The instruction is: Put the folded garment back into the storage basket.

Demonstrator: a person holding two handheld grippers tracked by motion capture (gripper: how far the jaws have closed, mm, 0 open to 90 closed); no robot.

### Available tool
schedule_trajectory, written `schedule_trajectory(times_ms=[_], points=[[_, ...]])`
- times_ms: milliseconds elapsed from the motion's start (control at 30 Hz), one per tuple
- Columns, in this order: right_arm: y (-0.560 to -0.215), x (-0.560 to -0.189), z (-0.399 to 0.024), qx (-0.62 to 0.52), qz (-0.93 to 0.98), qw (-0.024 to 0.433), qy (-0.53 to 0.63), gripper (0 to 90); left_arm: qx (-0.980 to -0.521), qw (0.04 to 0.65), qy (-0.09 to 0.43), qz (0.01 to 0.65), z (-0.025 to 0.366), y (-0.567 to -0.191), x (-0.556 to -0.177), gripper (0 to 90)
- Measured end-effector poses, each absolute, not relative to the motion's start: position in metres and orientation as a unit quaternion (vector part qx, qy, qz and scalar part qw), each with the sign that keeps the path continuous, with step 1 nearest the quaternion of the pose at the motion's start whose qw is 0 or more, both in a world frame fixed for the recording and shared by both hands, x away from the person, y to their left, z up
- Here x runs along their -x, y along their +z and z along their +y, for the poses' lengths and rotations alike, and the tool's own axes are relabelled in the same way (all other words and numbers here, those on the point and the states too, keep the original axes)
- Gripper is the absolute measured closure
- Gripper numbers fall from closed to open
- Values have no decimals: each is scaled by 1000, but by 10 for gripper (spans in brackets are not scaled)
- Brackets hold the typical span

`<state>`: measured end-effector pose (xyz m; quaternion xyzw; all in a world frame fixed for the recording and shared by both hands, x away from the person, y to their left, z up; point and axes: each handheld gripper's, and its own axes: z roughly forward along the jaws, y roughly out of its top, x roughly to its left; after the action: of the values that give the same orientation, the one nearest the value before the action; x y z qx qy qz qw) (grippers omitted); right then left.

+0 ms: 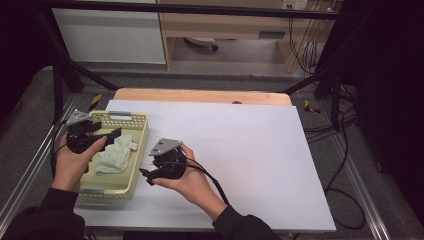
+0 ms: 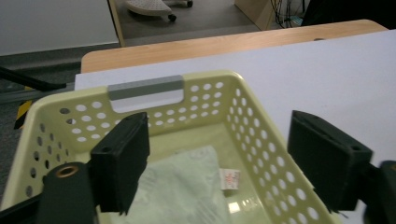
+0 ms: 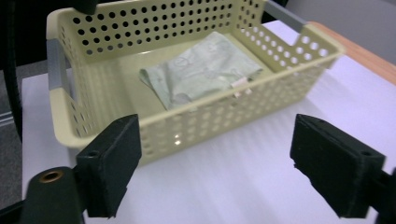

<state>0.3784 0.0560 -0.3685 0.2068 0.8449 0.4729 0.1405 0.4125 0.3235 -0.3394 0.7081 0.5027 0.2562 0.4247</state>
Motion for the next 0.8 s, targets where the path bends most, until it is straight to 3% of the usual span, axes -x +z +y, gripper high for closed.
schedule_trajectory(times_ms=[267,433,800], points=[[-370,-374,18,-230,828,147,490,95,-684,462,260,501,300,-349,-379,123],[-369,-375,-5,-237,813,148,511,51,-692,469,260,484,289,-350,-364,104],[-366,-388,-51,-268,799,164,512,43,-704,492,244,450,269,-358,-339,86]])
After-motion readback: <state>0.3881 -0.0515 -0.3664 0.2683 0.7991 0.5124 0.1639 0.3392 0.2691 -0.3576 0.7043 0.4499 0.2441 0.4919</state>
